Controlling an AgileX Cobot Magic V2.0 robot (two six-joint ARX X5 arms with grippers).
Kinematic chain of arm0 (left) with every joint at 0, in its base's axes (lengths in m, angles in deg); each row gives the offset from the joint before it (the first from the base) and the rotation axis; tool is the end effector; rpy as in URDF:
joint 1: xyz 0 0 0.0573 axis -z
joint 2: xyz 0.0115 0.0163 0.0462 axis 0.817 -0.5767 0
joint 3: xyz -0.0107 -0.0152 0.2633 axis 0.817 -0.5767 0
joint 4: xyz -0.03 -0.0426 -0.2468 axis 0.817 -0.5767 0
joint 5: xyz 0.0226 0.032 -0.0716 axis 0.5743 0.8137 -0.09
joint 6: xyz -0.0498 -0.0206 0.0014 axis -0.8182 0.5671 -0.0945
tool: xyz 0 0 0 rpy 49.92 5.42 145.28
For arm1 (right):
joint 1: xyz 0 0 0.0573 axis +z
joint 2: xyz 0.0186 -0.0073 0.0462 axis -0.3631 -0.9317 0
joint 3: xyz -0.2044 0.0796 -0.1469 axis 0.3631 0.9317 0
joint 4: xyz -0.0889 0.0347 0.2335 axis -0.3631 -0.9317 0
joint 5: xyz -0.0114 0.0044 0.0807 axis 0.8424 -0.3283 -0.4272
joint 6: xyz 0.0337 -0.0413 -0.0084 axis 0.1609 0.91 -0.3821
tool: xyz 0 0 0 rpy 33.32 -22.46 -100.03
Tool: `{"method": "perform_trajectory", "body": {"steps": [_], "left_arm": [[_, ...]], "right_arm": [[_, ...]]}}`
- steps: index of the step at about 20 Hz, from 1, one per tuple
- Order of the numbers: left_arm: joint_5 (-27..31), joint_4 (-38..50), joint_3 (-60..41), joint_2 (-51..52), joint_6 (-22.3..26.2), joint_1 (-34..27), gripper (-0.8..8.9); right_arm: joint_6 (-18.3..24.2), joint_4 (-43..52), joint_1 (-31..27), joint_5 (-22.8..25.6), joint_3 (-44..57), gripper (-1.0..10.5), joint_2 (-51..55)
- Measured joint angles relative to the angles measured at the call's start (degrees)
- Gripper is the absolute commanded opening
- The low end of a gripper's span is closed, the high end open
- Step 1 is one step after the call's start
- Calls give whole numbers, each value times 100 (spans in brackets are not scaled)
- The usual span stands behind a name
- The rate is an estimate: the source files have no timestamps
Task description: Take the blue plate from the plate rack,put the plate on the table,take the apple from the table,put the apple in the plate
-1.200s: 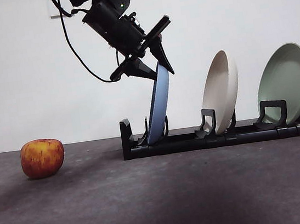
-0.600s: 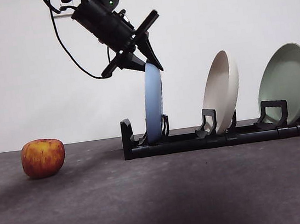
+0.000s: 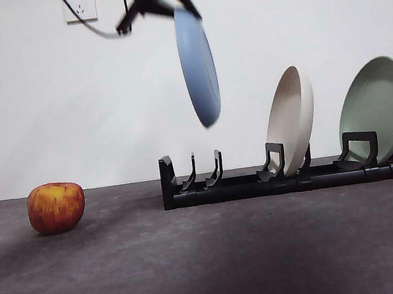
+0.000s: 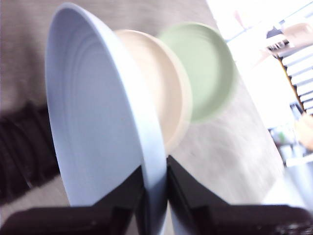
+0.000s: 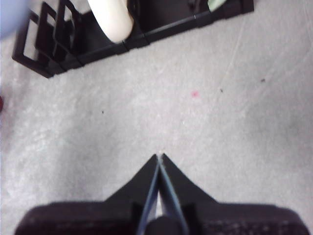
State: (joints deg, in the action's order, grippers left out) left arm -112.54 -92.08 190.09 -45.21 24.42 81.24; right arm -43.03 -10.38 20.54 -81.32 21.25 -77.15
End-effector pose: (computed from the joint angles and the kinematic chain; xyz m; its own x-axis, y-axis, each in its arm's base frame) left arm 0.3944 -0.2115 0.4112 0.3751 -0.7107 -0.5951 0.4430 0.7014 -0.5584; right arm 0.1416 0.0062 0.2785 0.6932 0.2718 -0.6676 -0.0168 0.9320 0.3621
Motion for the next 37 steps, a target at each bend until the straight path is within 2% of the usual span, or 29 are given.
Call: {"method": "perform_trajectory", "body": {"steps": [2,3,8,12,14,16,18,23,28,31,33,37], "left_arm": [[13,-450,470,31,201,87,17],[-46,-455,627,55,278,146,-12],[98,-461,656,691,728,496,-8],[767,-463,658,1567,1115,1154,-7],[1504,-463,540,2015,1360,1596,-7],[2332,-463,-87,2599,1611,2090,-8],[2636,-463,-1047,3211,1698,2472,-8],[3786,-466,-3484,4301,1510,3287,-8],[4802,-466,-5604,4240,1217,3904,-8],[5488,-466,-6450,3880,1213,4000,-8],[5576,-299,-6896,3556,1226,3998,-8],[5143,1338,-7962,3180,1532,4011,-8]], "right_arm": [[0,-50,0,0,0,-1,0],[0,-92,0,0,0,-1,2],[0,-291,0,-66,0,-1,-2],[0,-404,0,-66,0,-1,-2],[0,-409,0,-66,0,-1,-2],[0,-409,0,-66,0,-1,-2],[0,-404,0,-66,0,-1,-2],[0,-407,0,-66,0,-1,-2],[0,-402,0,-68,0,-1,-2],[0,-402,0,-66,0,-1,-4],[0,-396,0,-68,0,-1,-2],[0,-398,0,-66,0,-1,-2]]}}
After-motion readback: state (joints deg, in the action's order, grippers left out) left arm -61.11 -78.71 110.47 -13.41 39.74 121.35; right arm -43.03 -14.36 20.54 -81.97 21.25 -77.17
